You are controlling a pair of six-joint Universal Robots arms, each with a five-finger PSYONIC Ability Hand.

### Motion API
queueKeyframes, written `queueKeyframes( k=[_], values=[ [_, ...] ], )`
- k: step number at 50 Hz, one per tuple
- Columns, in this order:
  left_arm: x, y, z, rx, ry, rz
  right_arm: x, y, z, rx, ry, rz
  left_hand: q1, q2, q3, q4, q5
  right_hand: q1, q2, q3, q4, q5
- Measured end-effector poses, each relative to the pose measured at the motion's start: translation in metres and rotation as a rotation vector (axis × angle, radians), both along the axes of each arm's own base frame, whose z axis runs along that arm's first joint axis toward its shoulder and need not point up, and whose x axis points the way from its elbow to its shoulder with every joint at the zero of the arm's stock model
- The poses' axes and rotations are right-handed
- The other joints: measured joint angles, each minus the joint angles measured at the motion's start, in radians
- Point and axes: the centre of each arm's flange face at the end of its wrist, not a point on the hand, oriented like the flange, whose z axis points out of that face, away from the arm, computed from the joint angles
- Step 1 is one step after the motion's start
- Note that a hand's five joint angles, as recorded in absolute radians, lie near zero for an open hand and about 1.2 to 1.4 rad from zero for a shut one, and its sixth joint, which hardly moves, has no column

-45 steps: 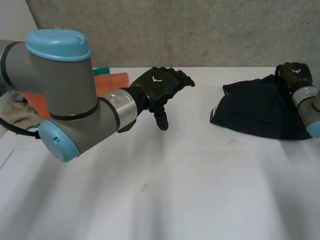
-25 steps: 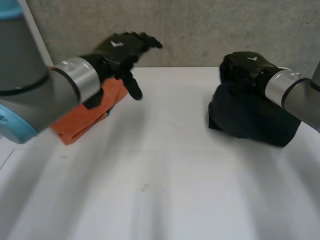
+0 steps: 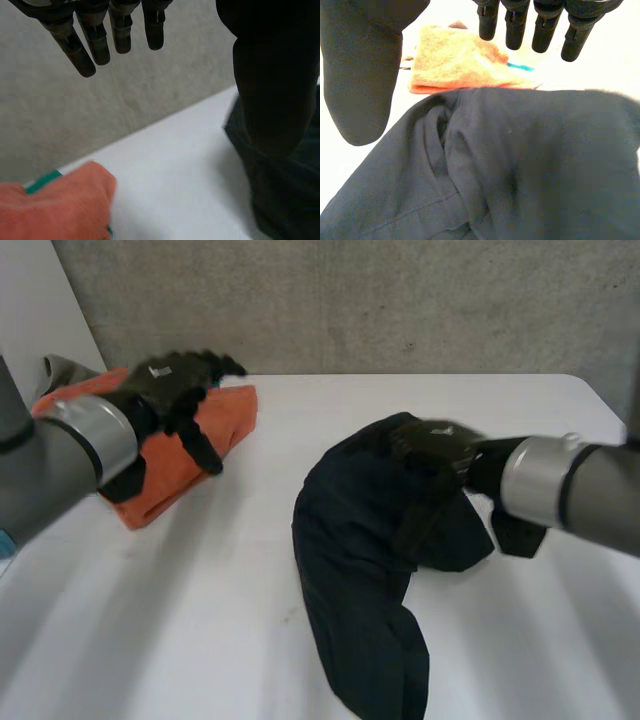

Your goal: Fold the laundry.

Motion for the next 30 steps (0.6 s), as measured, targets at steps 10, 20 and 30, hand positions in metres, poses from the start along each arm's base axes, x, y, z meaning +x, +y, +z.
queueKeyframes(
  k=[10, 20, 30],
  values=[
    [-0.032, 0.044, -0.028, 0.059, -0.068, -0.122, -0.037, -0.027, 0.022, -0.281, 0.153, -0.109, 0.0, 0.0, 0.0, 0.0, 0.0, 0.0, 0.0, 0.0, 0.0, 0.0],
    [-0.085, 0.081, -0.061, 0.035, -0.152, -0.162, -0.014, -0.085, -0.045, -0.533, 0.324, 0.013, 0.0, 0.0, 0.0, 0.0, 0.0, 0.0, 0.0, 0.0, 0.0, 0.0],
    [-0.116, 0.088, -0.108, -0.03, -0.359, -0.154, 0.016, -0.136, -0.112, -0.593, 0.259, 0.056, 0.188, 0.182, 0.179, 0.18, 0.158, 0.037, 0.04, 0.04, 0.038, 0.038]
  ],
)
